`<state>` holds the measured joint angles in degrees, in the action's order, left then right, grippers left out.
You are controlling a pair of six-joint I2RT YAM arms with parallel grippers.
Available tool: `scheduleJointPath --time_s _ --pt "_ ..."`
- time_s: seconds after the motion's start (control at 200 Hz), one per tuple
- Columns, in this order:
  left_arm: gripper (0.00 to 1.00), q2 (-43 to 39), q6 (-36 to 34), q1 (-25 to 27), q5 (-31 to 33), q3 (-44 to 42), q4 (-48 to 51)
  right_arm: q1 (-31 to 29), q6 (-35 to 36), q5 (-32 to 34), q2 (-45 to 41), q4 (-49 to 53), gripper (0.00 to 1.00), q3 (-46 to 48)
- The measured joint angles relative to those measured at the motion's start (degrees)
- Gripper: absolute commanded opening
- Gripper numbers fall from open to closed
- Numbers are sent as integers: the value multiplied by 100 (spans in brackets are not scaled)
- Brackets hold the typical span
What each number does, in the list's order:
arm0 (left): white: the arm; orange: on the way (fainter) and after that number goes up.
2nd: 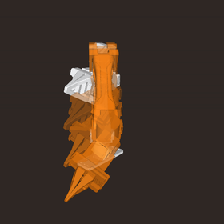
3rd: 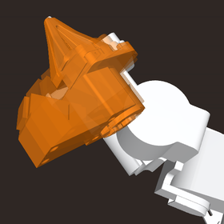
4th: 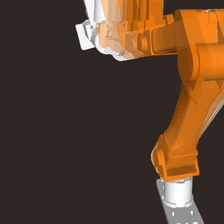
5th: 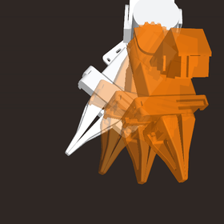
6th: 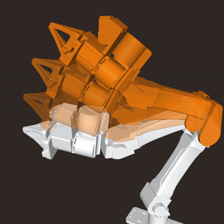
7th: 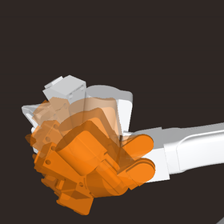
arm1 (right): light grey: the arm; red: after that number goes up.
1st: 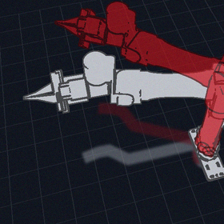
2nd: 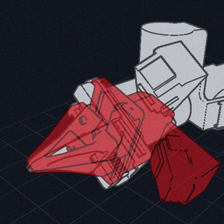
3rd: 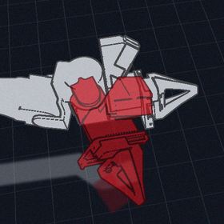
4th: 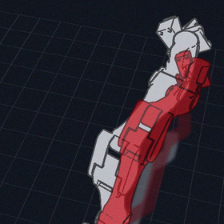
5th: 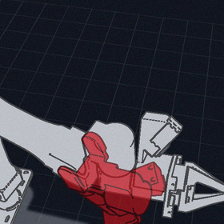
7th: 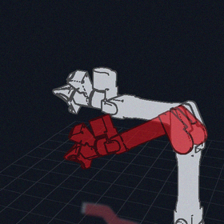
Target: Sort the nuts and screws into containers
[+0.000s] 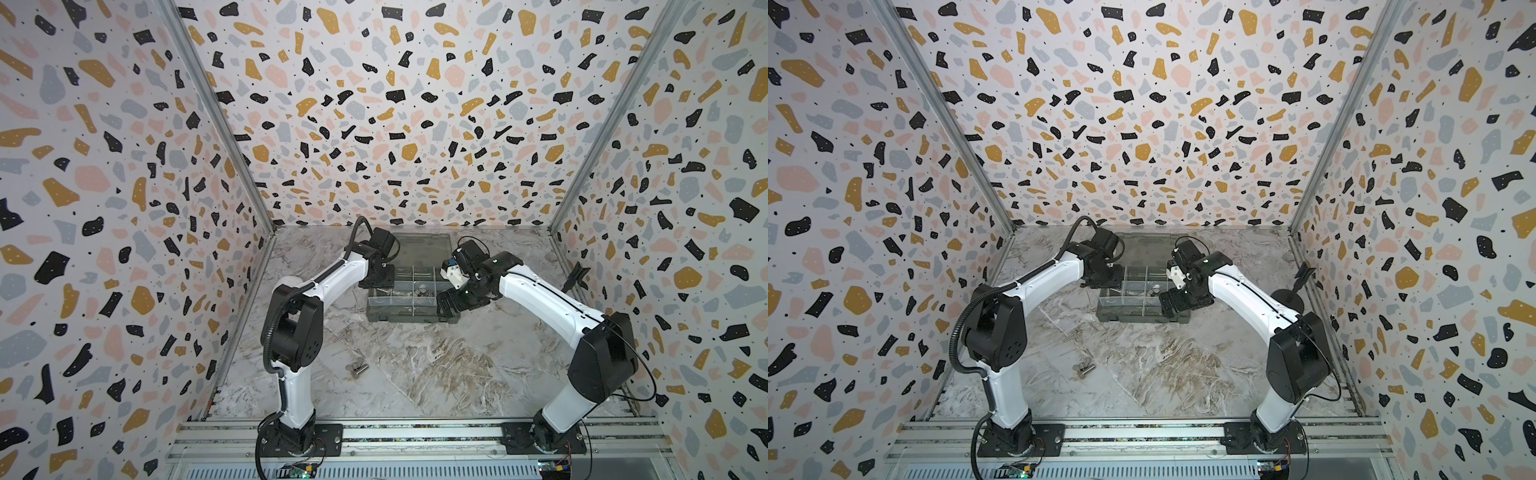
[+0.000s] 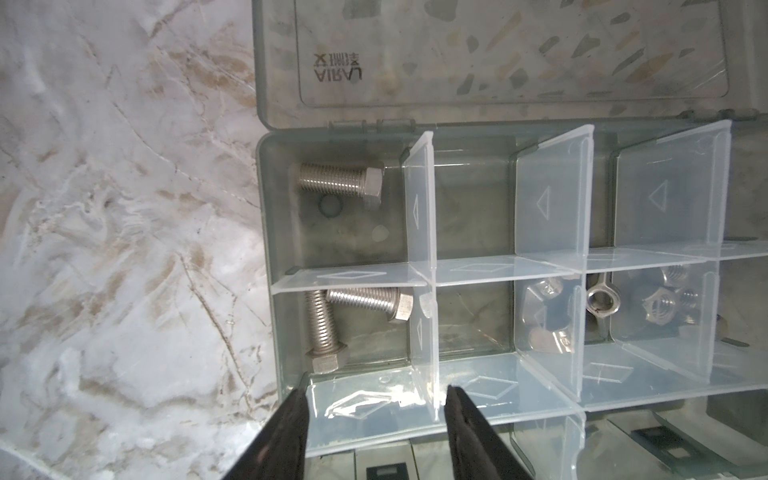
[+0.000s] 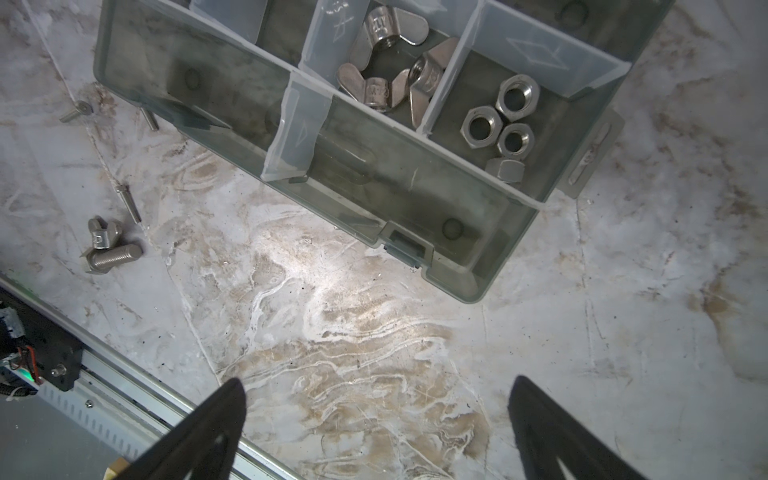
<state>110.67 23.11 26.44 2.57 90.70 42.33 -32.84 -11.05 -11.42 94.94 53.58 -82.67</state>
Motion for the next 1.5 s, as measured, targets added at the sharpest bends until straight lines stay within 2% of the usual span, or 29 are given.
scheduleJointPath --time_s 0.125,0.35,0.451,0.916,1.196,1.497 --pt "54 -160 0 0 94 -133 13 0 7 -61 24 -7 100 -120" --pt "54 -935 0 -26 315 -654 98 0 24 -160 297 -7 100 -380" --pt "55 -946 -9 -61 385 -623 98 0 57 -173 527 -13 99 -645" --pt "54 1123 -302 -85 361 1770 326 31 61 -66 597 -15 99 -800" --pt "53 1668 -302 -87 245 2013 437 260 61 -48 597 -11 99 -774" --pt "52 1768 -304 -125 243 2070 487 413 61 -50 597 -9 99 -772"
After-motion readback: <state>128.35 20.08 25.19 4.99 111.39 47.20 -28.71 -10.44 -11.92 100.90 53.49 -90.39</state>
